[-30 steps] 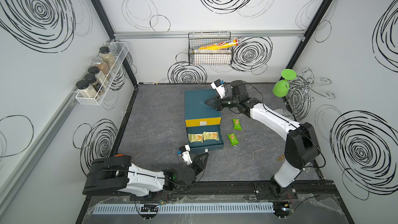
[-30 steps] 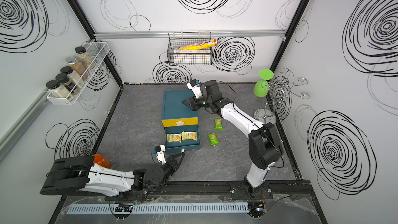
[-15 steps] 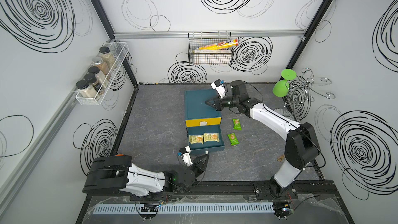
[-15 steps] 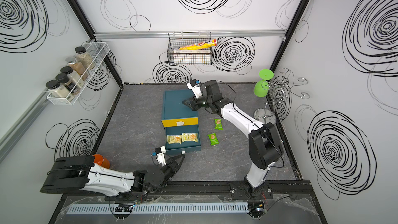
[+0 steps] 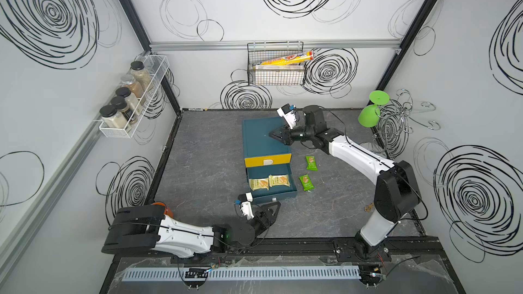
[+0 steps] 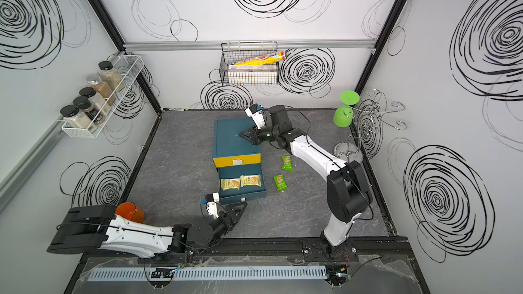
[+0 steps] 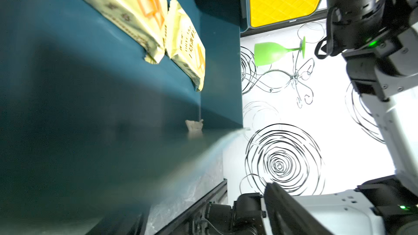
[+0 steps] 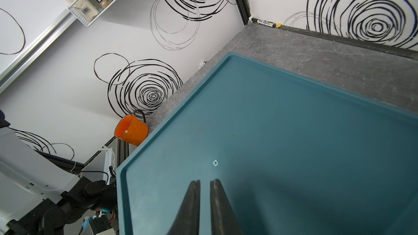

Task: Take the cookies out of the drawer
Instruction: Open the drawer in the storage box, then pick up the cookie from the drawer.

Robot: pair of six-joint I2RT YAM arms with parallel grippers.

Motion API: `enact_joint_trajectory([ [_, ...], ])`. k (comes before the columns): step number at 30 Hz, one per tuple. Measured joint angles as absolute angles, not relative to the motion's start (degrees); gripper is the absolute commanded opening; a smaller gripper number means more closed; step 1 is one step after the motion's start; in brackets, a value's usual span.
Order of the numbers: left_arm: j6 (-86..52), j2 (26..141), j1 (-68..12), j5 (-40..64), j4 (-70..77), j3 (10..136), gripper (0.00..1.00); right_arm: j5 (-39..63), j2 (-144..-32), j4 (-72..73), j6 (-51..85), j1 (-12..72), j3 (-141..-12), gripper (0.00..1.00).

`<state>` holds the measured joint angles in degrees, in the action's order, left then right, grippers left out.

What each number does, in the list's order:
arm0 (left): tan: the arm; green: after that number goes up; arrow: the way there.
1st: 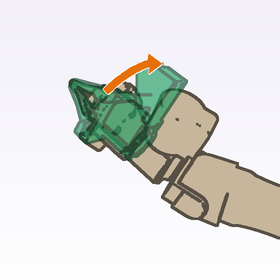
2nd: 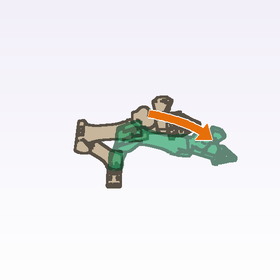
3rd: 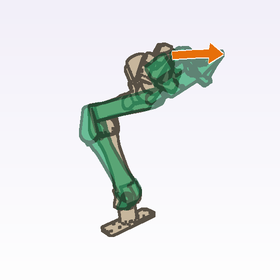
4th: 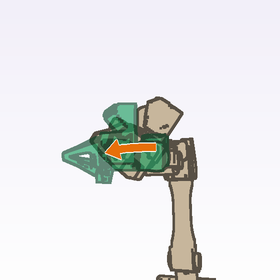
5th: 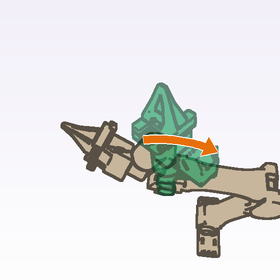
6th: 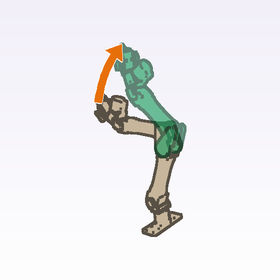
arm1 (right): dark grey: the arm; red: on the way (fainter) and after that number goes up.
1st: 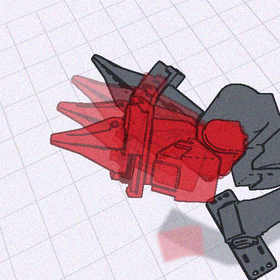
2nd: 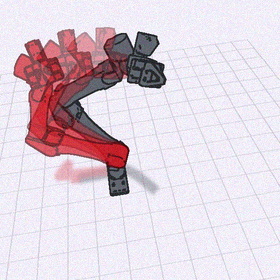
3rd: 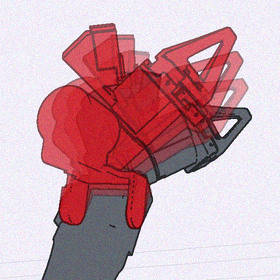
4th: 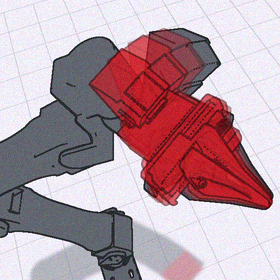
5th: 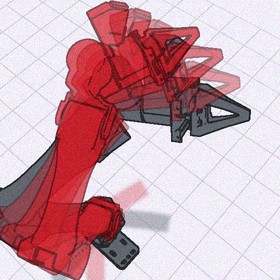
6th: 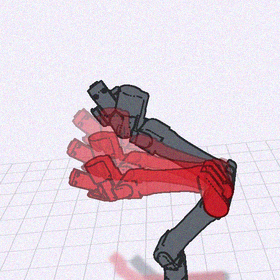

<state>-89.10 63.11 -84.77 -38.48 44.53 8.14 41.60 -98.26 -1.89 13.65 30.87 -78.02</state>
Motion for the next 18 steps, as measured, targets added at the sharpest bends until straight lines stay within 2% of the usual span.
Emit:
enact_joint_trajectory([
  [6, -90.1, 55.6, -86.6, -37.5, 36.4, 9.1, 0.98, 41.7, -98.3, -1.9, 13.6, 30.9, -78.1, 0.16],
  [11, -91.3, 48.7, -88.8, -36.8, 23.9, 11.7, 0.99, 41.8, -98.3, -1.9, 13.6, 30.9, -78.1, 0.16],
  [15, -90.1, 44.4, -89.6, -34.7, 8.9, 19.2, 0.99, 41.8, -98.3, -2.3, 13.5, 30.9, -78.3, 0.16],
  [18, -84.8, 43.5, -89.5, -34.0, -5.9, 31.0, 0.99, 41.9, -98.3, -2.9, 13.3, 30.9, -78.5, 0.16],
])
